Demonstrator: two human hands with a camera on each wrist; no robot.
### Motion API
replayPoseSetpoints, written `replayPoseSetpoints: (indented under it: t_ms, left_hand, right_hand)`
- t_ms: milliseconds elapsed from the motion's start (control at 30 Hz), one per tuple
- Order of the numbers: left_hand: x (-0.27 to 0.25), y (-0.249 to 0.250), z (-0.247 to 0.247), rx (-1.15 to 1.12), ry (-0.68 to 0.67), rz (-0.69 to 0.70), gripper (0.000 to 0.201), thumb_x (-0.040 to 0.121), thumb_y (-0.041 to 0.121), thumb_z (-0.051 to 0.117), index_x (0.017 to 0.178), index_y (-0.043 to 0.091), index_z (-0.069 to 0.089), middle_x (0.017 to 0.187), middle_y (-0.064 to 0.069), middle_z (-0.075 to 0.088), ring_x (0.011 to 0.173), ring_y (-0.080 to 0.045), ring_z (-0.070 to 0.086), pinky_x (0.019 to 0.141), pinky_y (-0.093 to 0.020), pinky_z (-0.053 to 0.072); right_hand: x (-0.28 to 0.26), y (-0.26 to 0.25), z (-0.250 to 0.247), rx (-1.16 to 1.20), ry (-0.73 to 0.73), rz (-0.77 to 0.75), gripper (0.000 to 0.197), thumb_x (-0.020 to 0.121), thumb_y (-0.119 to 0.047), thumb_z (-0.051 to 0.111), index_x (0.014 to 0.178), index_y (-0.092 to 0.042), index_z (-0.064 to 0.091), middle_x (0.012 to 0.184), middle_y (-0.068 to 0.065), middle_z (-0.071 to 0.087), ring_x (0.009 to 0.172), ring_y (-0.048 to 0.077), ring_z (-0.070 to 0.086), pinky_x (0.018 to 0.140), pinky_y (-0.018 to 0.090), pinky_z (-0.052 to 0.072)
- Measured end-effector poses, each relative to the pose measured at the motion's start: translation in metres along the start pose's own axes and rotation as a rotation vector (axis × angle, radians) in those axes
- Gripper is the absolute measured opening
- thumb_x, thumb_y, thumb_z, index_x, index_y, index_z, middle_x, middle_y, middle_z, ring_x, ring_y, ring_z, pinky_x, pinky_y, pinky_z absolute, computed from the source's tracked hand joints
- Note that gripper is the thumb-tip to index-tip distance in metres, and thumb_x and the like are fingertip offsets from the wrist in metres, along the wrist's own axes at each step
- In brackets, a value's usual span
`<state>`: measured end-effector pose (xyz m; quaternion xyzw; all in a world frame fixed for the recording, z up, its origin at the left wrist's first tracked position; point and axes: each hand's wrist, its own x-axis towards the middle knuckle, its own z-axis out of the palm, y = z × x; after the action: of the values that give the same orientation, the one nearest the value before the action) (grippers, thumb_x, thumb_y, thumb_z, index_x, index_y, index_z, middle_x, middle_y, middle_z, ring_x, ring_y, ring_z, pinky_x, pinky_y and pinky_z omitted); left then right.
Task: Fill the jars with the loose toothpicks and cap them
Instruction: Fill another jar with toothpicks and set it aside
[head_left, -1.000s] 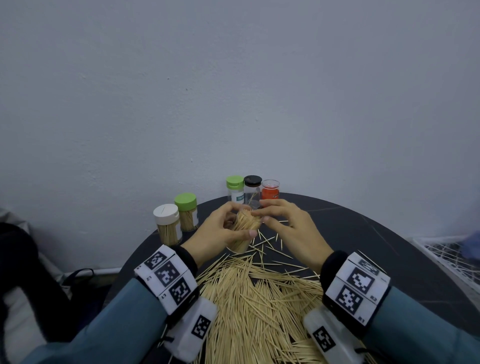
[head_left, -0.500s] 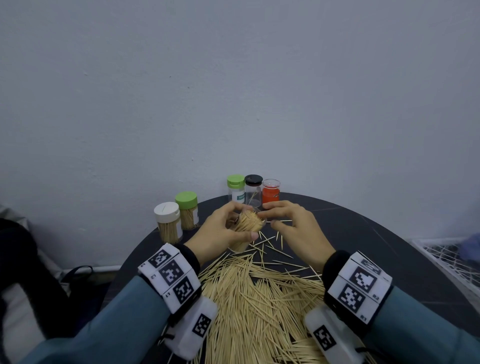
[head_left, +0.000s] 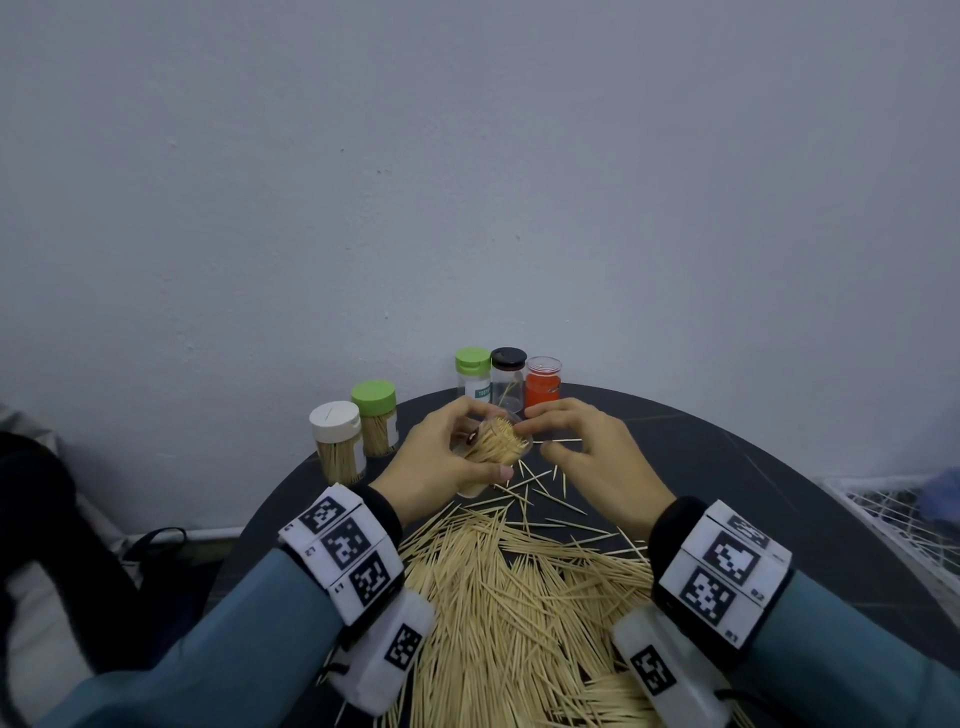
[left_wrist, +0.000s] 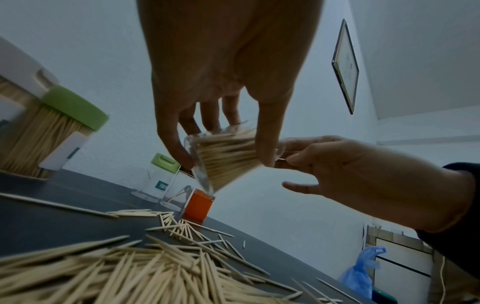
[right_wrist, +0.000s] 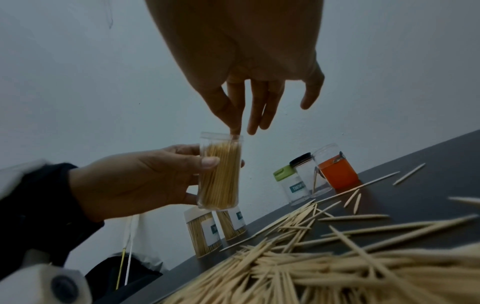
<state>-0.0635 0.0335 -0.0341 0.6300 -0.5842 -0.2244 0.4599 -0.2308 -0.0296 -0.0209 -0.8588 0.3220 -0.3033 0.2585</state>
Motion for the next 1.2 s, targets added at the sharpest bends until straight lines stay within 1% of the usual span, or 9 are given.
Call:
replayPoseSetpoints:
  t_ms: [67, 133, 200, 433, 600, 733, 867, 1000, 1200]
  left_hand:
    - [0.0, 0.0, -0.001, 0.01, 0.019, -0.002, 0.052, 0.067, 0.013, 0.083, 0.112, 0.025, 0.06, 0.105, 0.004, 0.062, 0.103, -0.012, 0.057, 0.091, -0.029, 0.045]
    - [0.001, 0.0, -0.002, 0.007, 0.038, -0.003, 0.054, 0.066, 0.013, 0.084, 0.113, 0.024, 0.06, 0.105, 0.002, 0.062, 0.104, -0.013, 0.057, 0.092, -0.031, 0.045]
    - [0.002, -0.001, -0.004, 0.002, 0.049, -0.013, 0.054, 0.066, 0.013, 0.084, 0.114, 0.022, 0.06, 0.105, 0.002, 0.062, 0.104, -0.014, 0.056, 0.091, -0.029, 0.044]
    - [0.012, -0.004, -0.015, -0.072, 0.079, -0.053, 0.054, 0.068, 0.011, 0.082, 0.115, 0.018, 0.057, 0.106, 0.002, 0.057, 0.103, -0.012, 0.053, 0.089, -0.026, 0.041]
    - [0.025, -0.011, -0.03, -0.093, 0.134, -0.061, 0.053, 0.068, 0.007, 0.082, 0.114, 0.014, 0.057, 0.093, 0.009, 0.054, 0.087, -0.006, 0.052, 0.072, -0.009, 0.041]
    - [0.037, -0.017, -0.04, -0.095, 0.19, -0.072, 0.052, 0.067, 0.007, 0.083, 0.112, 0.014, 0.058, 0.103, -0.004, 0.058, 0.092, -0.015, 0.055, 0.076, -0.021, 0.043]
    - [0.045, -0.022, -0.044, -0.114, 0.21, -0.087, 0.052, 0.067, 0.007, 0.083, 0.112, 0.015, 0.058, 0.102, -0.005, 0.058, 0.091, -0.015, 0.055, 0.077, -0.022, 0.042]
    - [0.047, -0.023, -0.043, -0.113, 0.205, -0.095, 0.054, 0.067, 0.007, 0.083, 0.114, 0.013, 0.057, 0.098, -0.003, 0.055, 0.091, -0.015, 0.053, 0.08, -0.024, 0.044]
    - [0.044, -0.02, -0.04, -0.103, 0.176, -0.09, 0.051, 0.066, 0.008, 0.083, 0.107, 0.018, 0.054, 0.098, -0.003, 0.056, 0.091, -0.016, 0.054, 0.085, -0.029, 0.044]
  right_hand:
    - [0.0, -0.001, -0.002, 0.047, 0.013, -0.014, 0.034, 0.085, -0.004, 0.053, 0.107, -0.026, 0.068, 0.119, -0.011, 0.058, 0.113, 0.006, 0.05, 0.101, 0.031, 0.04]
    - [0.001, -0.002, -0.006, 0.082, 0.015, -0.008, 0.035, 0.085, -0.001, 0.053, 0.109, -0.023, 0.066, 0.115, -0.009, 0.06, 0.107, 0.004, 0.053, 0.088, 0.007, 0.04]
    - [0.005, 0.0, -0.012, 0.06, -0.046, 0.032, 0.034, 0.088, -0.002, 0.053, 0.116, -0.019, 0.061, 0.117, -0.008, 0.06, 0.107, 0.002, 0.052, 0.08, 0.0, 0.035]
    - [0.046, 0.029, -0.015, -0.456, -0.479, 0.253, 0.048, 0.093, -0.009, 0.048, 0.14, -0.011, 0.035, 0.142, 0.01, 0.043, 0.131, 0.021, 0.04, 0.107, 0.029, 0.033]
    - [0.082, 0.033, 0.009, -0.608, -0.674, 0.211, 0.067, 0.089, 0.008, 0.04, 0.147, -0.019, 0.02, 0.152, 0.007, 0.028, 0.138, 0.023, 0.03, 0.112, 0.031, 0.028]
    - [0.105, 0.024, 0.039, -0.7, -0.758, 0.097, 0.075, 0.087, 0.014, 0.037, 0.149, -0.018, 0.011, 0.157, 0.006, 0.013, 0.143, 0.02, 0.019, 0.113, 0.028, 0.019]
    - [0.116, 0.017, 0.06, -0.802, -0.862, 0.042, 0.079, 0.088, 0.011, 0.039, 0.15, -0.019, -0.002, 0.158, 0.006, 0.002, 0.144, 0.023, 0.015, 0.114, 0.031, 0.019]
    - [0.111, 0.012, 0.064, -0.809, -0.916, -0.015, 0.079, 0.087, 0.014, 0.033, 0.15, -0.026, 0.008, 0.158, 0.006, 0.006, 0.143, 0.024, 0.018, 0.11, 0.029, 0.021]
    - [0.093, 0.02, 0.042, -0.779, -0.886, 0.014, 0.072, 0.087, 0.013, 0.036, 0.148, -0.023, 0.023, 0.151, 0.007, 0.025, 0.138, 0.024, 0.029, 0.109, 0.029, 0.026]
